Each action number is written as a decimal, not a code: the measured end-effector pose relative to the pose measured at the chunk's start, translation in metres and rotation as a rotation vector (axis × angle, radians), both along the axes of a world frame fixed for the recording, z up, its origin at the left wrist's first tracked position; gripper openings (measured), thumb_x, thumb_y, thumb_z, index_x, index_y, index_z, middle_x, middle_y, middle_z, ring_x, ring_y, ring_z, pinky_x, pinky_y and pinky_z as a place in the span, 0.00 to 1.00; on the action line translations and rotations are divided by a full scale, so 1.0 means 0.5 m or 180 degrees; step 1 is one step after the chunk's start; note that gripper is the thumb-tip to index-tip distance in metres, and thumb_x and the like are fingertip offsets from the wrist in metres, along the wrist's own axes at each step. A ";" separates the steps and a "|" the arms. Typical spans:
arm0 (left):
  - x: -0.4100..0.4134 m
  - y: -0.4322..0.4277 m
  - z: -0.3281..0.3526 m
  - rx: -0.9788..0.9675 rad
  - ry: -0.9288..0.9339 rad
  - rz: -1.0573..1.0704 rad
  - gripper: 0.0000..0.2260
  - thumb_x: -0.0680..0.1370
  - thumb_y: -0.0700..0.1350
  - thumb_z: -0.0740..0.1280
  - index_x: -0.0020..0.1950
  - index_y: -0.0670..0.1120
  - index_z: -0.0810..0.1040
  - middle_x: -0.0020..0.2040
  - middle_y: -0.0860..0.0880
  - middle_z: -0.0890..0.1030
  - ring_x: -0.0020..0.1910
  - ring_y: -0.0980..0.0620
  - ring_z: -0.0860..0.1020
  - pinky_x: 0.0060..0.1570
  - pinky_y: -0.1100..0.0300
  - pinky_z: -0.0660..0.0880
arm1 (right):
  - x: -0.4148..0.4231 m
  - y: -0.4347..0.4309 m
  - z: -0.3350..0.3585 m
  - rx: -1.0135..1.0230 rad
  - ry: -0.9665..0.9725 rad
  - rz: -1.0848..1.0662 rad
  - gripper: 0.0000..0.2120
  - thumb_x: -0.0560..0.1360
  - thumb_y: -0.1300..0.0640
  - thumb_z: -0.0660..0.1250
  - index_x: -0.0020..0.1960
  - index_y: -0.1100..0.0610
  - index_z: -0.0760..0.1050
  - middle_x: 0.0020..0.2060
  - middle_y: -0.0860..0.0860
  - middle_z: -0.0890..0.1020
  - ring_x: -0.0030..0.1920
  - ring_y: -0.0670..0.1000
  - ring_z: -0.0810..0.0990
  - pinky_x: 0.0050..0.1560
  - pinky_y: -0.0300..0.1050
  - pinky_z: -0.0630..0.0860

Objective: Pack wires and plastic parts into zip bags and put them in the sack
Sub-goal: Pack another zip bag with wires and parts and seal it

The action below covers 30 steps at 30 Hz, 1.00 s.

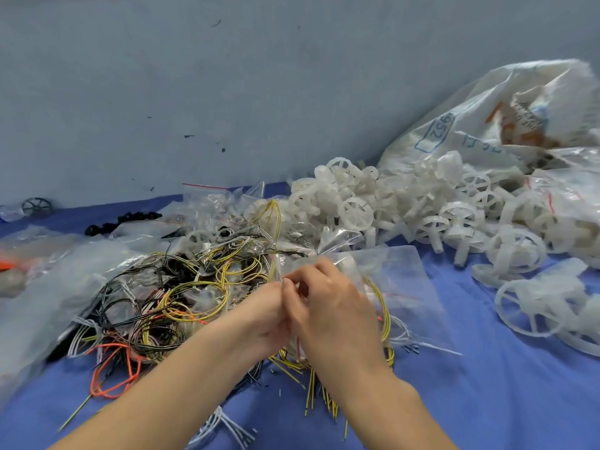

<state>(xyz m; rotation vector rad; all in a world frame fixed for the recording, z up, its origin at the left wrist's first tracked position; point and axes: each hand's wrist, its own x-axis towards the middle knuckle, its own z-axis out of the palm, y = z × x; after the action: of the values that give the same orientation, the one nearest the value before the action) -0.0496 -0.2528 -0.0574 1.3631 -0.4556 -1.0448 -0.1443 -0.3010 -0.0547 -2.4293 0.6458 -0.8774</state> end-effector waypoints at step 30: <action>0.127 -0.387 0.049 0.1652 -0.2563 0.0491 0.16 0.81 0.50 0.62 0.60 0.38 0.70 0.43 0.44 0.75 0.34 0.50 0.73 0.24 0.62 0.70 | 0.020 -0.108 -0.046 0.0634 0.0033 -0.0127 0.09 0.79 0.48 0.58 0.47 0.51 0.73 0.44 0.48 0.78 0.41 0.54 0.74 0.38 0.48 0.69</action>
<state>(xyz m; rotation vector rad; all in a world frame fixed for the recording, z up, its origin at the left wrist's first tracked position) 0.0137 -0.4465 -0.0327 2.2499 -0.6736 -0.4527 -0.1344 -0.3549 -0.0776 -2.2513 0.7507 -0.7773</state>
